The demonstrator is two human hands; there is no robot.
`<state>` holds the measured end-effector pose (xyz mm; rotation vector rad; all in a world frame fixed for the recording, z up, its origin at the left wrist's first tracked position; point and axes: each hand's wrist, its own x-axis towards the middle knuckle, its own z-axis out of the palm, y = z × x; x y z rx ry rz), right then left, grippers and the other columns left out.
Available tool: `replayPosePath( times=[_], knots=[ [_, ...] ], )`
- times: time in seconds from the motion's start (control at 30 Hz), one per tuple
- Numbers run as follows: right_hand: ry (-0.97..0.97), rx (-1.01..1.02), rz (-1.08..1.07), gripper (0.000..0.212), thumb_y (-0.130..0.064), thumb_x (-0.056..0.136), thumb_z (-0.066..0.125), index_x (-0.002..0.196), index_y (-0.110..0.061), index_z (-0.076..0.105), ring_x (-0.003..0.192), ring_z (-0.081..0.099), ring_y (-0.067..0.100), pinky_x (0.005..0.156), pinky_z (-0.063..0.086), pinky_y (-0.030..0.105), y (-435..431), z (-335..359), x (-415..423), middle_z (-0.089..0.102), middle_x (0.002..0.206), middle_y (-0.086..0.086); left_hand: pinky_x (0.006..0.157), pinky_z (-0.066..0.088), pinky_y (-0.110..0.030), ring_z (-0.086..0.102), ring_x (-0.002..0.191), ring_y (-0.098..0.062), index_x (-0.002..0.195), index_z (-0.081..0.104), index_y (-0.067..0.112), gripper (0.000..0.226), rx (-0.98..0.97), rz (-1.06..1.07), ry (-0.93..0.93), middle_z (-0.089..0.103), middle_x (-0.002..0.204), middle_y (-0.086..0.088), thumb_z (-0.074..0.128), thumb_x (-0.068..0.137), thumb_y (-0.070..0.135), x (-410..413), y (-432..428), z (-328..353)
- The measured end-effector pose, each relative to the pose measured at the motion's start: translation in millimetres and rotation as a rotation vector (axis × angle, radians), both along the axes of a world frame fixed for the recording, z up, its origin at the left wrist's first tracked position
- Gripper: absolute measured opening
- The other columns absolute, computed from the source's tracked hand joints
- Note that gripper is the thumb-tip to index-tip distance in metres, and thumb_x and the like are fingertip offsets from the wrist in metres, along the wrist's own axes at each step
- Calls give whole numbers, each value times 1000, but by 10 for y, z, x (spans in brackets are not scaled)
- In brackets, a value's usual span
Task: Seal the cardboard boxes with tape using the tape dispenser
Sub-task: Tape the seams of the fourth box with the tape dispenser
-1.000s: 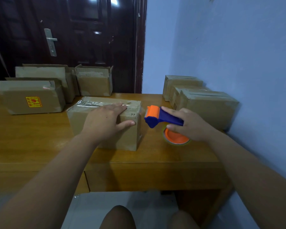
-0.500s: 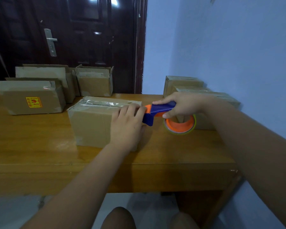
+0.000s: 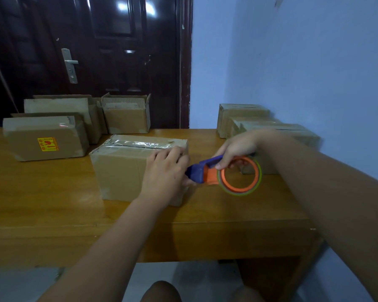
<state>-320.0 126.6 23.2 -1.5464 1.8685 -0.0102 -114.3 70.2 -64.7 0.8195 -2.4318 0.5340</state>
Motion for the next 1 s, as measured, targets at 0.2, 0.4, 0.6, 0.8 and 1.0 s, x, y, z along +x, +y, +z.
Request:
replayPosePath(
  times=[0.2,0.4,0.6,0.8,1.0],
  knots=[
    [-333,134,-102,27,-38,84,67,97,-16,59,55,46,8,49,40,17,234,-319,-164,55,76,3,106,26,-38,38,127,-23,121,58,24,76,112,-15,-146,36,143,1,41,70,77,77,84,156],
    [-829,239,-200,48,-49,61,84,83,-11,64,56,47,11,57,42,22,462,-751,-249,58,69,2,107,26,-39,38,132,-21,128,57,29,102,246,-45,-182,34,150,2,15,53,83,119,118,296],
    [-910,67,-278,93,-56,38,90,109,-5,59,75,69,19,66,55,28,671,-966,-179,72,88,9,107,33,-39,37,135,-19,142,38,32,64,252,-35,-287,28,154,4,41,86,62,136,30,397],
    [-1212,80,-357,64,-45,47,89,97,-7,74,69,69,28,61,57,36,831,-1077,-166,70,86,17,99,38,-34,49,119,-21,147,29,28,59,263,-31,-88,44,140,4,50,93,42,114,37,325],
    [-1310,-2,-327,59,-46,50,89,93,-9,76,77,70,29,65,58,37,878,-1117,-151,71,88,16,101,30,-37,37,123,-25,142,36,22,46,242,161,73,39,137,-6,41,97,28,-123,153,205]
  ],
)
